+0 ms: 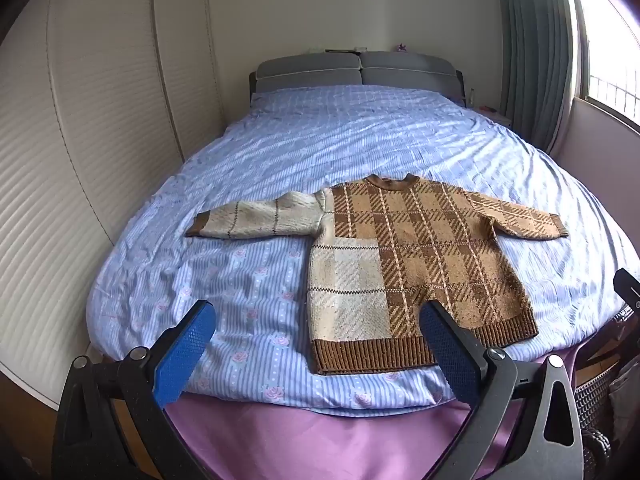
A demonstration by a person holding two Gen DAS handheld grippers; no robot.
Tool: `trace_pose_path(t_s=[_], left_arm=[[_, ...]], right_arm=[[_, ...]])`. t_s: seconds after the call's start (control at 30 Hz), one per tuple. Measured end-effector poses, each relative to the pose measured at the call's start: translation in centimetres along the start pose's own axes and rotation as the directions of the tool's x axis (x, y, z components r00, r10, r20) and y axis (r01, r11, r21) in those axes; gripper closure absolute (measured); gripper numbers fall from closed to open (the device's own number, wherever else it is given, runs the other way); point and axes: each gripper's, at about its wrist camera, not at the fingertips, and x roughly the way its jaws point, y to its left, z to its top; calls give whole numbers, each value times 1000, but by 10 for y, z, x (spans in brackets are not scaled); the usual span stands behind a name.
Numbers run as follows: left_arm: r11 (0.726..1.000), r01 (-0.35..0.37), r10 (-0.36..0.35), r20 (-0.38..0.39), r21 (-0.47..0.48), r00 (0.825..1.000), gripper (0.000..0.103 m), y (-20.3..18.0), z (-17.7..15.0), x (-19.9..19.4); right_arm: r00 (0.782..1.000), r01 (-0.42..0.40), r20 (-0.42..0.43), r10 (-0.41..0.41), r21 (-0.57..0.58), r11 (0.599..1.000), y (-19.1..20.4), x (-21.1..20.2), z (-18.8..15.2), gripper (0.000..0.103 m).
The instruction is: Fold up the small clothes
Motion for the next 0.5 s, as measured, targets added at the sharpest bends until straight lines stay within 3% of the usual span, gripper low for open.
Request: trace_pose_path(t_s=[0.5], left_arm=[[999, 32, -32, -1, -26, 999, 0, 8, 7, -8]], right_arm=[[1000, 15, 14, -15, 11, 1000, -6, -4, 4, 1]])
